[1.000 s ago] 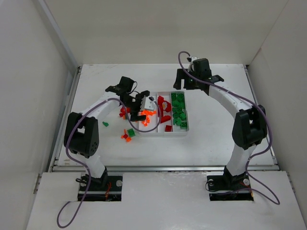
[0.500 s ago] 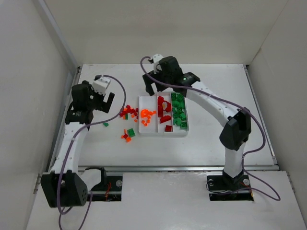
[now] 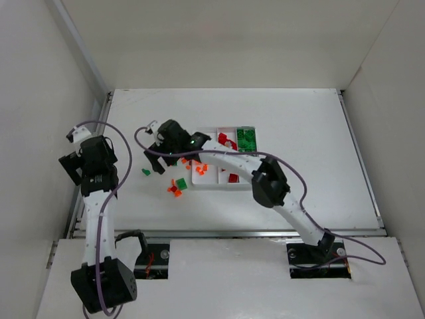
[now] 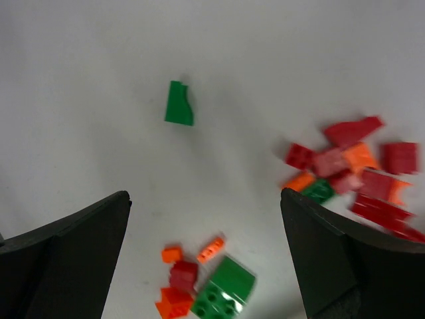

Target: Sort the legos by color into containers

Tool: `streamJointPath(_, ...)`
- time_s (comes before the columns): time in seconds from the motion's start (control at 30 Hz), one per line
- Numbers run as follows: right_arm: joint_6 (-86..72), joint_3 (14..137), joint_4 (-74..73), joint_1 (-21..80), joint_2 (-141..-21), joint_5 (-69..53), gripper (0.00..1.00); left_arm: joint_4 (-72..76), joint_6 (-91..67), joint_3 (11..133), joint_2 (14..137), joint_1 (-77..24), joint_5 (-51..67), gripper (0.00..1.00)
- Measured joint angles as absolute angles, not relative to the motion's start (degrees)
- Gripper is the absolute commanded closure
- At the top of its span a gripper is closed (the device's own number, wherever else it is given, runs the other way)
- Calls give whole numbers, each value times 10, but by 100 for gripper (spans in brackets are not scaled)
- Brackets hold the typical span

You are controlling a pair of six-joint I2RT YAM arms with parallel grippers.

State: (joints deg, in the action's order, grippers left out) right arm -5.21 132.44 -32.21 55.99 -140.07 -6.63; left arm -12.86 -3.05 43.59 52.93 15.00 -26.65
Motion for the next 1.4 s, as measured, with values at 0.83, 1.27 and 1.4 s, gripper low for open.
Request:
streamJointPath(0.83,-210,1473,-220,646,-1592,135,40,-59,-32,382,466,116,-428,0)
streamJointPath(1.27,-219,1452,-163,650,-1598,137,91,-53,-23,379,466,109,-456,0)
streamJointPath(1.4,-220,1426,-135,650,-1590,135,100,-54,-20,378,465,109,-463,0)
